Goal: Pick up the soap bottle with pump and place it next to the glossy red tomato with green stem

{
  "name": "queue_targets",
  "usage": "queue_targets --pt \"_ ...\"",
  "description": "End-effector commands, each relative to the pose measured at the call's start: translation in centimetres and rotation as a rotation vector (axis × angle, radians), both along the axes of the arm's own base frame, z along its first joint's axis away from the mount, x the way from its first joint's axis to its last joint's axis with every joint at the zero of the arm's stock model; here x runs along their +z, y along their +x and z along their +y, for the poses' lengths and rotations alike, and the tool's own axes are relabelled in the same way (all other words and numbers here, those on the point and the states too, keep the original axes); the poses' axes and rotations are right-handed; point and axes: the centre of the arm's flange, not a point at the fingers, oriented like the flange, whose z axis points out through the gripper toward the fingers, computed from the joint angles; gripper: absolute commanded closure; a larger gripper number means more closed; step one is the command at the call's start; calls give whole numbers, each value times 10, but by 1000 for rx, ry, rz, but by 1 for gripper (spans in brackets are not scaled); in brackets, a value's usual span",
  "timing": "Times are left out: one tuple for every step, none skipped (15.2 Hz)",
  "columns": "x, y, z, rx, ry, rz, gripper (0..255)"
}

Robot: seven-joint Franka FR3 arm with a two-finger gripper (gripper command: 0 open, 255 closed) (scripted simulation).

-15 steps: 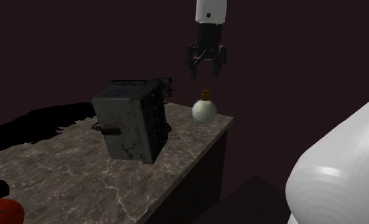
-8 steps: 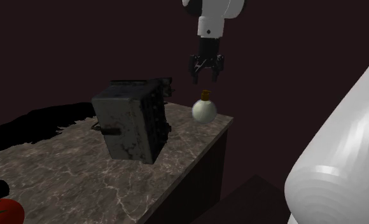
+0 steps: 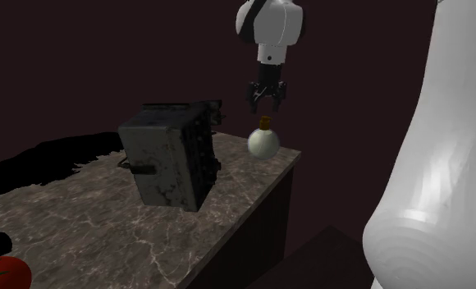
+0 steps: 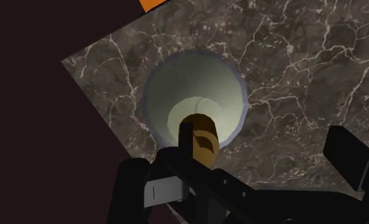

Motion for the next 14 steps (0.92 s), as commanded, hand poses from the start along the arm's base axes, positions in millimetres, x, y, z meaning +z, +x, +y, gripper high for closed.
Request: queue_targets --pt "-12 16 -18 -1 1 -5 0" --pt "-17 24 -27 -2 1 -7 0" --pt "-22 32 -35 -3 1 -9 0" --pt "-25 37 -41 -3 2 -11 0" --pt "-31 38 -40 -3 2 -11 0" --pt "-36 38 -40 -3 2 -11 0" --pt "-41 38 -40 -3 2 -11 0" --pt "-46 39 -40 -3 2 -11 0" --pt "-52 39 -40 -3 2 -11 0" --pt "-57 40 -40 -3 2 -11 0" --pt "-62 40 -40 -3 2 -11 0" --pt "-65 40 -39 -3 2 -11 0" --pt "-65 40 -39 -3 1 -11 0" --pt "-65 40 -39 -3 1 -11 0"
